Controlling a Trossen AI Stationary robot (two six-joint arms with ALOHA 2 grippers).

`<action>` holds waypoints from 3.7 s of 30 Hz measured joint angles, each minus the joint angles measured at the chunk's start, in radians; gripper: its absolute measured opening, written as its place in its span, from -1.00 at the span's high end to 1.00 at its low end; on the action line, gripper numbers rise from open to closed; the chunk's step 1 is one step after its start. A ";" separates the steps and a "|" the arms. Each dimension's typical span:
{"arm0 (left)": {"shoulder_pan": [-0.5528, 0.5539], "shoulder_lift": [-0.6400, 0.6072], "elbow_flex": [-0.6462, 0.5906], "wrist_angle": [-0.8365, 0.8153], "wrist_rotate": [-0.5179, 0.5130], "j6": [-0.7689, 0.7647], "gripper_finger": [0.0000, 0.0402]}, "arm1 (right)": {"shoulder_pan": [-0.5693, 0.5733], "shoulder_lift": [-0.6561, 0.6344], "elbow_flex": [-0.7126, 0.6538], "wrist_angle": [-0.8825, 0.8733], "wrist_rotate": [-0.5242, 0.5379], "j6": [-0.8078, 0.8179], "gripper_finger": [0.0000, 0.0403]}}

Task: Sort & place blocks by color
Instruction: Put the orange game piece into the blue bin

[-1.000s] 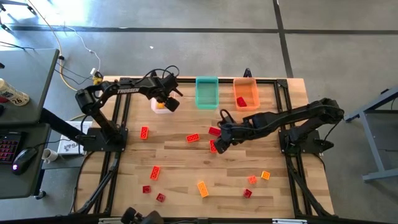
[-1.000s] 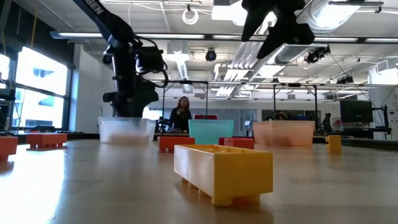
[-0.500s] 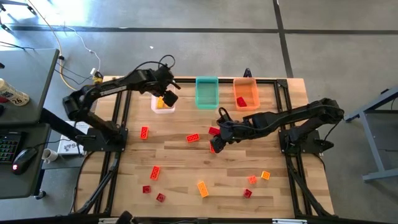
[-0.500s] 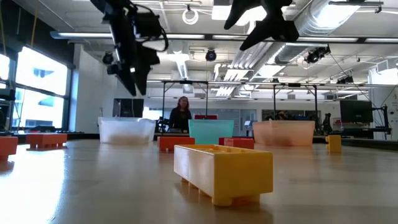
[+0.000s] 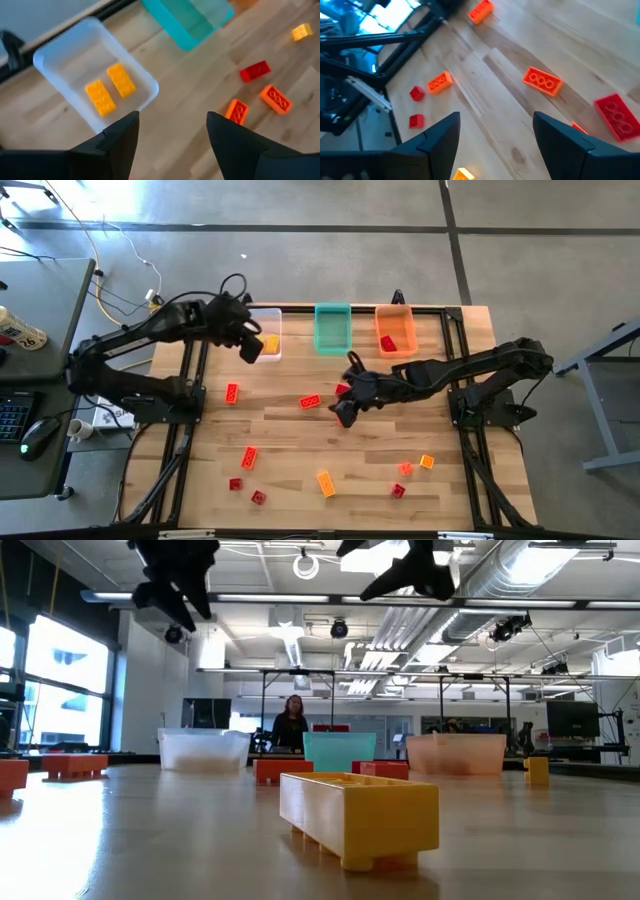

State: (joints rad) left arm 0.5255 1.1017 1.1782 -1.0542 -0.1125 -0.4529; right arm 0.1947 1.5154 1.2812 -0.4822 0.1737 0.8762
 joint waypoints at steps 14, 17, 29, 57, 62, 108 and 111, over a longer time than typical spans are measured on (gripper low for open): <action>-0.174 -0.064 0.000 -0.176 -0.069 -0.243 -0.09 | -0.019 0.006 0.000 -0.028 -0.026 -0.040 -0.11; -0.211 -0.065 0.000 -0.176 -0.106 -0.252 -0.09 | -0.023 0.027 0.000 -0.056 -0.036 -0.004 -0.08; -0.235 -0.064 0.000 -0.176 -0.127 -0.235 -0.09 | -0.057 0.052 0.033 -0.036 -0.076 0.084 -0.07; -0.235 -0.064 -0.001 -0.175 -0.138 -0.164 -0.10 | -0.035 0.383 0.226 -0.441 -0.053 0.380 -0.07; -0.235 -0.064 -0.001 -0.174 -0.138 -0.164 -0.09 | -0.035 0.418 0.226 -0.438 -0.053 0.401 -0.07; -0.235 -0.064 -0.001 -0.145 -0.141 0.019 -0.09 | -0.037 0.591 0.307 -0.415 -0.069 0.369 0.45; -0.235 -0.063 -0.001 -0.140 -0.163 0.045 -0.10 | -0.047 0.590 0.365 -0.423 -0.042 0.331 0.45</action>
State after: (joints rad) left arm 0.2909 1.0384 1.1770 -1.1937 -0.2755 -0.4078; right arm 0.1473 2.1056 1.6463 -0.9050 0.1315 1.2075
